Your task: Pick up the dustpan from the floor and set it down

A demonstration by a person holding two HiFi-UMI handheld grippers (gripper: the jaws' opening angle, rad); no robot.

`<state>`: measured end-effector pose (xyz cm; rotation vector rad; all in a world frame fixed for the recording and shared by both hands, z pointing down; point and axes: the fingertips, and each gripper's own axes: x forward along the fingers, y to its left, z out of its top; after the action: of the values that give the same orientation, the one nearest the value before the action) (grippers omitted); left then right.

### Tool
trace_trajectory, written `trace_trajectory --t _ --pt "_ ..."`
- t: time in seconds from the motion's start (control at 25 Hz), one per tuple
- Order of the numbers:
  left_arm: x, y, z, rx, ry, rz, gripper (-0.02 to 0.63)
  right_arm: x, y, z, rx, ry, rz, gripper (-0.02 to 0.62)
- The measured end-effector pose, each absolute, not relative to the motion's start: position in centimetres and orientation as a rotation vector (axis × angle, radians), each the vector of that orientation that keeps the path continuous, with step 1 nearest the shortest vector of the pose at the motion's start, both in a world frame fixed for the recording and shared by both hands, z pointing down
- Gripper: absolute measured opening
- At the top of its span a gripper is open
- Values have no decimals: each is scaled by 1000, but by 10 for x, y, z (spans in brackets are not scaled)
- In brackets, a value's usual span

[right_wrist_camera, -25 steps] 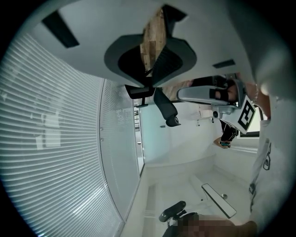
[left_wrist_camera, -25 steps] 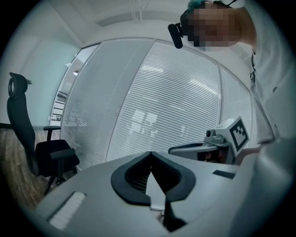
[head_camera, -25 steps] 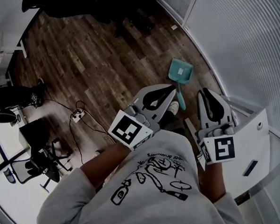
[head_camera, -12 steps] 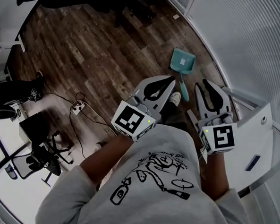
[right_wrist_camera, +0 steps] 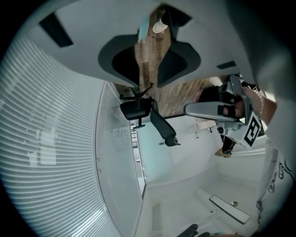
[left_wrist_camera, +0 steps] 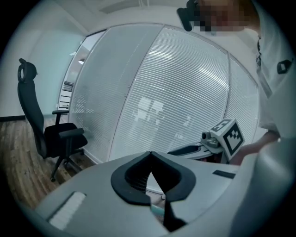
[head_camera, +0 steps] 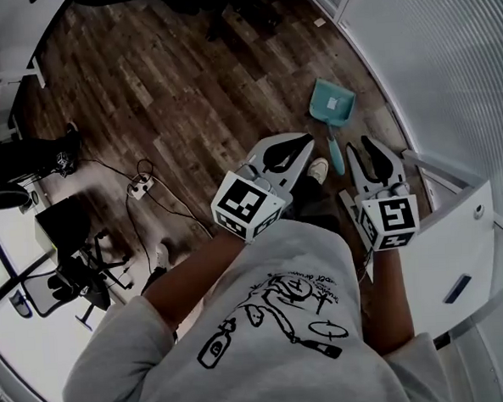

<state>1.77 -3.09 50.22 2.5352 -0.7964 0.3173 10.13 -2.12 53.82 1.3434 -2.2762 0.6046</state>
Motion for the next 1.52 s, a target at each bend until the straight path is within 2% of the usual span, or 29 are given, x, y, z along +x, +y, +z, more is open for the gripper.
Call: trace_trajectory --t 0.84,1.52 --pt "17 -18 529 2506 -772 393 2 108 24 707 1111 -2048 836 167" --pt "11 -18 530 2505 -776 403 2 97 43 804 962 -1926 986 192"
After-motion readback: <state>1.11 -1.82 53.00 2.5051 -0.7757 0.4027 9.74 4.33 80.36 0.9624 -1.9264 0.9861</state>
